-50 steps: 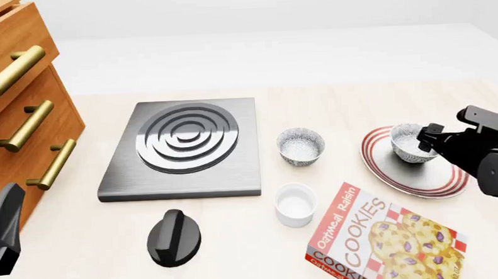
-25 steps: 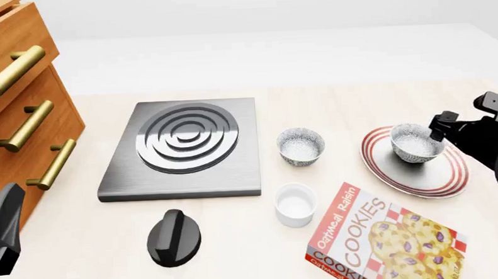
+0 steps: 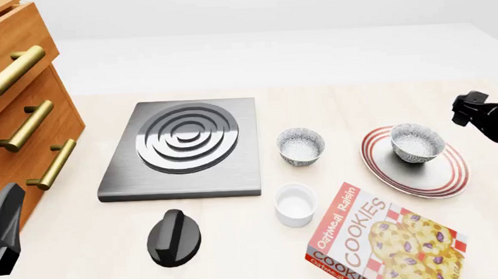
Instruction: Pick the akita bowl next to the plate and place it on the plate.
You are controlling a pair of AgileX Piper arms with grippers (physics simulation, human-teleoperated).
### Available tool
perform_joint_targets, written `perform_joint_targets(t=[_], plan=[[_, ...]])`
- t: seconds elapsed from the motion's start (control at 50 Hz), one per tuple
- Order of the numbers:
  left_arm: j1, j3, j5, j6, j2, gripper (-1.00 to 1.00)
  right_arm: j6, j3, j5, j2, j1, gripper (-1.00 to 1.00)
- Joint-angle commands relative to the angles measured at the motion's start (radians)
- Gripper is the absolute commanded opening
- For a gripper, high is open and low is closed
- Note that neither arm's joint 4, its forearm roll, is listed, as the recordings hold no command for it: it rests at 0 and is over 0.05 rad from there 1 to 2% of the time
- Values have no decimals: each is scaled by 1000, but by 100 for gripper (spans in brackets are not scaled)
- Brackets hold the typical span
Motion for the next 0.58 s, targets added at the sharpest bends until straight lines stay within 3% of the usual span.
perform_joint_targets(t=[0.02,0.58], plan=[[0,0,0,0,0,100,10,23,57,-110,-4,100],[0,0,0,0,0,100,19,102,145,-355,16,100]])
